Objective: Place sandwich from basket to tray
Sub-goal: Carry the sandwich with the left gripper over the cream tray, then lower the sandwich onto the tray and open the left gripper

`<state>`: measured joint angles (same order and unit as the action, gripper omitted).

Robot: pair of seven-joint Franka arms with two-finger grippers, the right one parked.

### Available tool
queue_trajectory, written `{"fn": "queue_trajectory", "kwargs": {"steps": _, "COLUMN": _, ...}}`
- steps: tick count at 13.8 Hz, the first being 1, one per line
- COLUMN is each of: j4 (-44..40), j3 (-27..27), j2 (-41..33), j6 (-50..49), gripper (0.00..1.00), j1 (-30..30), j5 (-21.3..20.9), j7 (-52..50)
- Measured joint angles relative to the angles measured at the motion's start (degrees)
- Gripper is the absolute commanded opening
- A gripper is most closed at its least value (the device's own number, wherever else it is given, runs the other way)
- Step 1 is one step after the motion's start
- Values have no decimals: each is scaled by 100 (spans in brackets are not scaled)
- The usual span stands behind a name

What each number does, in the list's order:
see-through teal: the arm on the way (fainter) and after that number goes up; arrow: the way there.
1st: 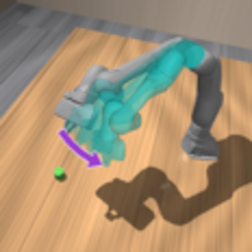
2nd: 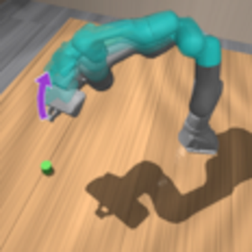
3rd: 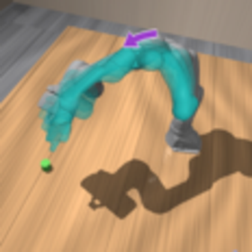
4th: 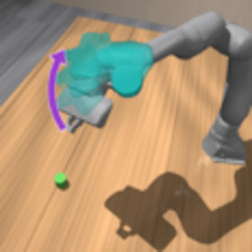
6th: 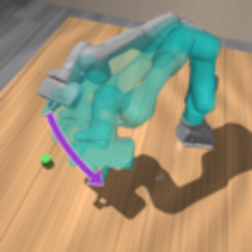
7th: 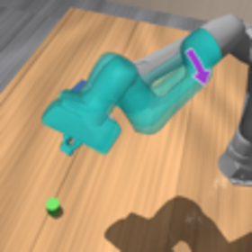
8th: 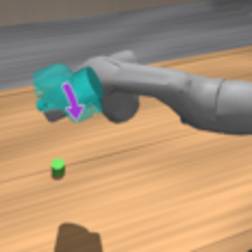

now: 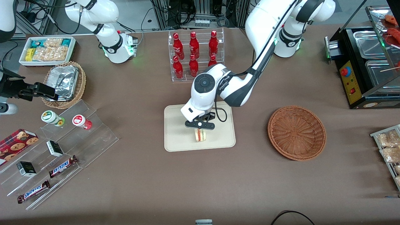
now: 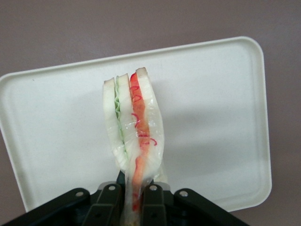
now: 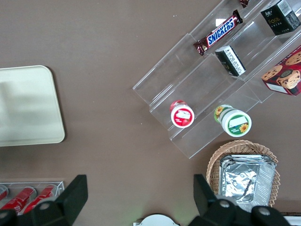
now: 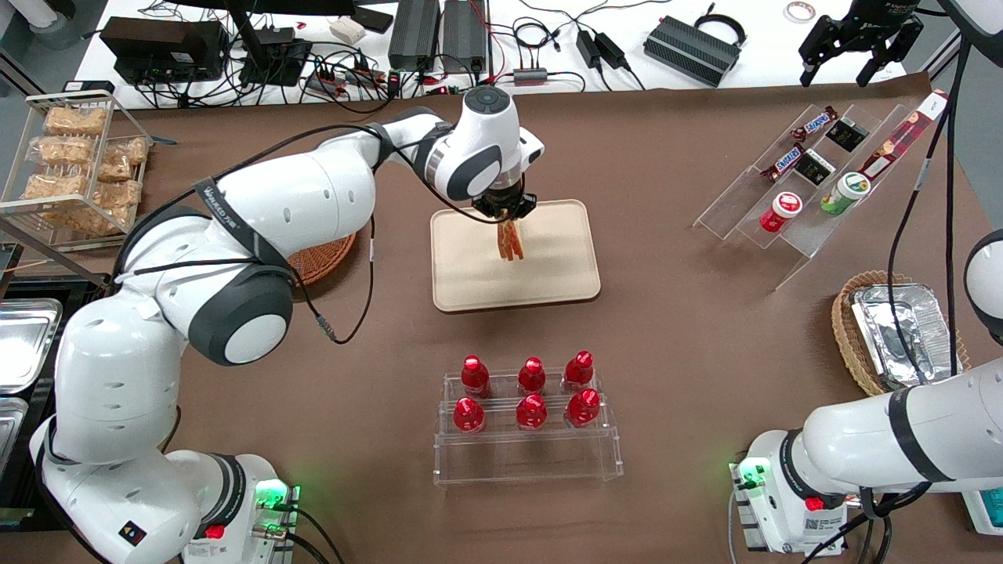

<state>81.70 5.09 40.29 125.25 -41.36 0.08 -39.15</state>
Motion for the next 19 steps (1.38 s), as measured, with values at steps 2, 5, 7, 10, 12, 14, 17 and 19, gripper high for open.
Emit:
{"fn": "queue_trajectory", "kwargs": {"steps": 2, "j4": -5, "j3": 0, "j2": 139, "j6": 9, "gripper": 11, "j1": -38, "j5": -1, "j7": 6}}
{"fn": "queue_trajectory", "kwargs": {"steps": 5, "j4": -8, "j3": -3, "j2": 276, "j6": 20, "gripper": 13, "j1": -42, "j5": -1, "j7": 10}}
{"fn": "queue_trajectory", "kwargs": {"steps": 7, "j4": -9, "j3": -3, "j2": 314, "j6": 32, "gripper": 14, "j1": -42, "j5": -1, "j7": 14}}
{"fn": "queue_trajectory", "kwargs": {"steps": 10, "j4": -11, "j3": -1, "j2": 363, "j6": 87, "gripper": 25, "j1": -120, "j5": -3, "j7": 30}}
{"fn": "queue_trajectory", "kwargs": {"steps": 12, "j4": -11, "j3": -2, "j2": 427, "j6": 163, "gripper": 96, "j1": -185, "j5": -4, "j7": 30}}
{"fn": "queue_trajectory", "kwargs": {"steps": 14, "j4": -13, "j3": -4, "j2": 466, "j6": 215, "gripper": 100, "j1": -199, "j5": -6, "j7": 30}}
{"fn": "queue_trajectory", "kwargs": {"steps": 17, "j4": -96, "j3": -44, "j2": 462, "j6": 215, "gripper": 100, "j1": -197, "j5": -6, "j7": 26}}
{"fn": "queue_trajectory", "kwargs": {"steps": 19, "j4": -184, "j3": -107, "j2": 405, "j6": 39, "gripper": 100, "j1": -195, "j5": -6, "j7": 19}}
